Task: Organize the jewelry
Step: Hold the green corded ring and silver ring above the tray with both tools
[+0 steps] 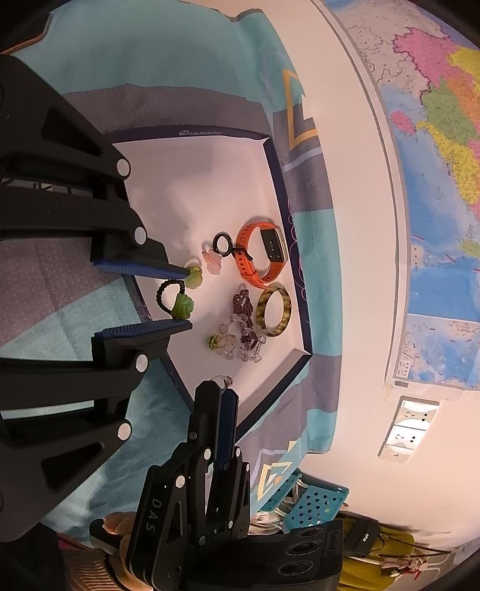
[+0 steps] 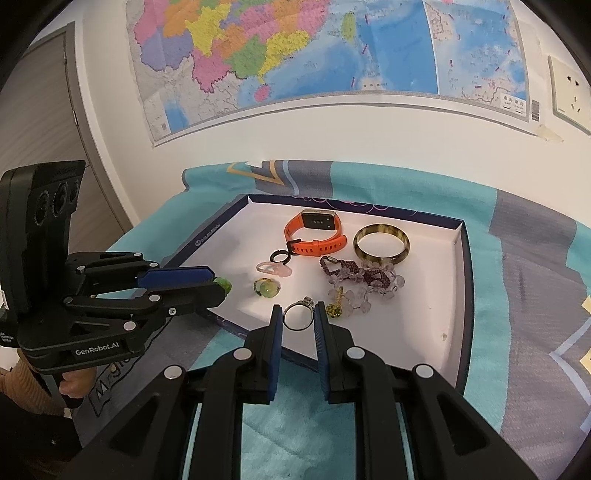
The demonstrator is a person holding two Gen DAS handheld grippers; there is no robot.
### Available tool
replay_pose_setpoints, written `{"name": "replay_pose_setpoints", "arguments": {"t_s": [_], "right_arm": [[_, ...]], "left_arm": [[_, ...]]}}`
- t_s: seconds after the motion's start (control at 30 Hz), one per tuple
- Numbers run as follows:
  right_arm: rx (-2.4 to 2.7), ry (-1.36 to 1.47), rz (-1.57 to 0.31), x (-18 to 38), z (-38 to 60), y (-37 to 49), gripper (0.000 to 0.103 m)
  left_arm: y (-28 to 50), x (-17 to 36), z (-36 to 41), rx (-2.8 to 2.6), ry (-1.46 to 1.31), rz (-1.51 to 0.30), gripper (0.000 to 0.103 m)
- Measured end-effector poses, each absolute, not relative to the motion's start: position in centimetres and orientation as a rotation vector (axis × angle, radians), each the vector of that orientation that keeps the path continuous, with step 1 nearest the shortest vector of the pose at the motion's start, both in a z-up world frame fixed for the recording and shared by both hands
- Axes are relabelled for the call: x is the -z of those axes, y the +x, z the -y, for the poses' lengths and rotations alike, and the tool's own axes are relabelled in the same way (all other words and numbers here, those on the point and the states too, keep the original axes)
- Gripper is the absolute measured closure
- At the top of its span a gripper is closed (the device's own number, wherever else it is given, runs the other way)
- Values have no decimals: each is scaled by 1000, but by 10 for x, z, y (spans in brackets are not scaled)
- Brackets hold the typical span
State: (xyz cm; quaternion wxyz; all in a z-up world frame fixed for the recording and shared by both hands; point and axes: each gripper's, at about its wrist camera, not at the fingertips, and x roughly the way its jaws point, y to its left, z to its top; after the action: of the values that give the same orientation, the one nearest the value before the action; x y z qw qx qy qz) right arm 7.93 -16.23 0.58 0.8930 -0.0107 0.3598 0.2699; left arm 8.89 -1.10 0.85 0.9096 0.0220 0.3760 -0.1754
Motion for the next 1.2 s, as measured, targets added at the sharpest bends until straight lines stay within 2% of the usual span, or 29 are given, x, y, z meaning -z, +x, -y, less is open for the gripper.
{"name": "replay_pose_setpoints", "arguments": {"t_s": [1.2], "right_arm": [[-548, -14, -787, 9, 159, 94, 88]], "left_arm": [[102, 4, 10, 348, 35, -811, 81]]}}
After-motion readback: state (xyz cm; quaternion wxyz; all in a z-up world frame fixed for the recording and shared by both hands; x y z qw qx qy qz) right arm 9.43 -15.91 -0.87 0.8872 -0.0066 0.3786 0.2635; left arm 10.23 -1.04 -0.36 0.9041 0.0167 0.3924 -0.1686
